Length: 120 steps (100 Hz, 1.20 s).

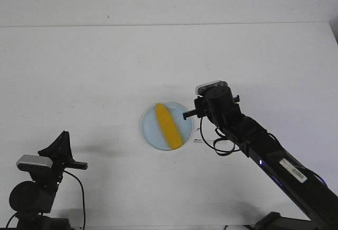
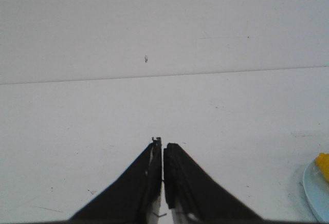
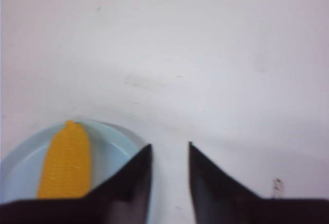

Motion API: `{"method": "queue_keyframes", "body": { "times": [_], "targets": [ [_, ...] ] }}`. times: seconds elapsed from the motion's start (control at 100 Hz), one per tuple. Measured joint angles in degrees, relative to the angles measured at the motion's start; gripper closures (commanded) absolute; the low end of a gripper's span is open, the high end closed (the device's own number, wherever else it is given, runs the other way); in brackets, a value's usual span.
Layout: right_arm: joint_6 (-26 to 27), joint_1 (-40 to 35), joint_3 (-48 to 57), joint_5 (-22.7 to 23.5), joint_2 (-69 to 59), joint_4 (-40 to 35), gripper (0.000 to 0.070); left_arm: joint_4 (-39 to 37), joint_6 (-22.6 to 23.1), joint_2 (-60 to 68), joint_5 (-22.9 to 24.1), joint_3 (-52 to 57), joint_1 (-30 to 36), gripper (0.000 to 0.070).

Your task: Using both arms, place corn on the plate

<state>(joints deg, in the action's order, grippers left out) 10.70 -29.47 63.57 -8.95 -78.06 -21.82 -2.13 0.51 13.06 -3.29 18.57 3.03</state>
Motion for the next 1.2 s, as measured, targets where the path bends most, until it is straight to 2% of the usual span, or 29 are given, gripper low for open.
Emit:
{"method": "queue_keyframes", "body": {
  "times": [0.18, 0.38, 0.47, 0.67, 0.87, 0.97, 1.2],
  "targets": [
    [-0.68, 6.08, -11.65, 2.23, 8.87, 6.84, 0.0691, 0.0, 0.0, 0.0, 0.0, 0.0, 0.0, 0.0699],
    [-6.43, 16.79, -22.32, 11.54, 18.88, 18.45, 0.0691, 0.0, 0.0, 0.0, 0.0, 0.0, 0.0, 0.0699],
    [-7.98, 20.94, -26.4, 13.25, 22.58, 19.98, 0.0691, 0.0, 0.0, 0.0, 0.0, 0.0, 0.0, 0.0699],
    [-8.35, 25.81, -33.18, 12.63, 31.61, 21.03, 0.0691, -0.02, 0.0, 0.0, 0.0, 0.0, 0.0, 0.0699],
    [-5.68, 25.75, -38.53, 7.13, 42.16, 23.43, 0.0691, -0.02, 0.0, 0.0, 0.0, 0.0, 0.0, 0.0699],
    [-4.98, 25.77, -41.07, 6.1, 47.17, 23.34, 0.0691, 0.0, 0.0, 0.0, 0.0, 0.0, 0.0, 0.0699],
    [-4.87, 25.77, -42.32, 5.95, 58.73, 16.52, 0.0691, 0.0, 0.0, 0.0, 0.0, 0.0, 0.0, 0.0699]
  ]
}}
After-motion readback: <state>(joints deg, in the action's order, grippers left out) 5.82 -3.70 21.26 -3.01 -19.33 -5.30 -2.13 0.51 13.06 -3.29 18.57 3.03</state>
